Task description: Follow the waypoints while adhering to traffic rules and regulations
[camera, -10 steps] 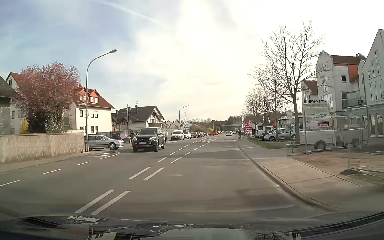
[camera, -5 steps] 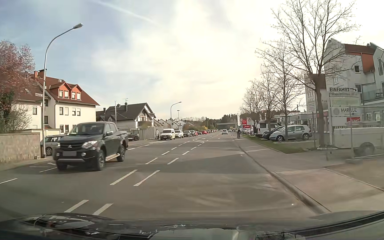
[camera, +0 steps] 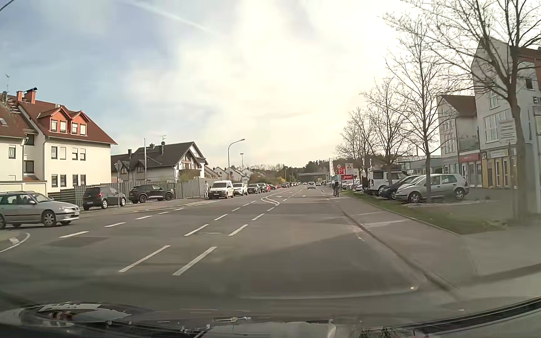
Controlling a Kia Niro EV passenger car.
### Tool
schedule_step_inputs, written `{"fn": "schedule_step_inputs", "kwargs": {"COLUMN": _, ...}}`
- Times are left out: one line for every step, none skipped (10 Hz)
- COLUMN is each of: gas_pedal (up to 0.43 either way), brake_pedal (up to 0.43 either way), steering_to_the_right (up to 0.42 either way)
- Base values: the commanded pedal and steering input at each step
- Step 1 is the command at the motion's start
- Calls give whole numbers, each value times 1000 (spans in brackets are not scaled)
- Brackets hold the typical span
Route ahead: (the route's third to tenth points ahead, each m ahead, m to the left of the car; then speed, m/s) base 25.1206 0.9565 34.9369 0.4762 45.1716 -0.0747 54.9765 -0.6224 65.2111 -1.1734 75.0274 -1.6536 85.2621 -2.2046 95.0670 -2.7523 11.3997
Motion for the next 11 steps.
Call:
{"fn": "schedule_step_inputs", "kwargs": {"gas_pedal": 98, "brake_pedal": 0, "steering_to_the_right": 10}}
{"fn": "schedule_step_inputs", "kwargs": {"gas_pedal": 98, "brake_pedal": 0, "steering_to_the_right": 10}}
{"fn": "schedule_step_inputs", "kwargs": {"gas_pedal": 98, "brake_pedal": 0, "steering_to_the_right": 9}}
{"fn": "schedule_step_inputs", "kwargs": {"gas_pedal": 98, "brake_pedal": 0, "steering_to_the_right": 8}}
{"fn": "schedule_step_inputs", "kwargs": {"gas_pedal": 98, "brake_pedal": 0, "steering_to_the_right": 7}}
{"fn": "schedule_step_inputs", "kwargs": {"gas_pedal": 98, "brake_pedal": 0, "steering_to_the_right": 7}}
{"fn": "schedule_step_inputs", "kwargs": {"gas_pedal": 98, "brake_pedal": 0, "steering_to_the_right": 7}}
{"fn": "schedule_step_inputs", "kwargs": {"gas_pedal": 98, "brake_pedal": 0, "steering_to_the_right": 7}}
{"fn": "schedule_step_inputs", "kwargs": {"gas_pedal": 98, "brake_pedal": 0, "steering_to_the_right": 7}}
{"fn": "schedule_step_inputs", "kwargs": {"gas_pedal": 98, "brake_pedal": 0, "steering_to_the_right": 7}}
{"fn": "schedule_step_inputs", "kwargs": {"gas_pedal": 98, "brake_pedal": 0, "steering_to_the_right": 7}}
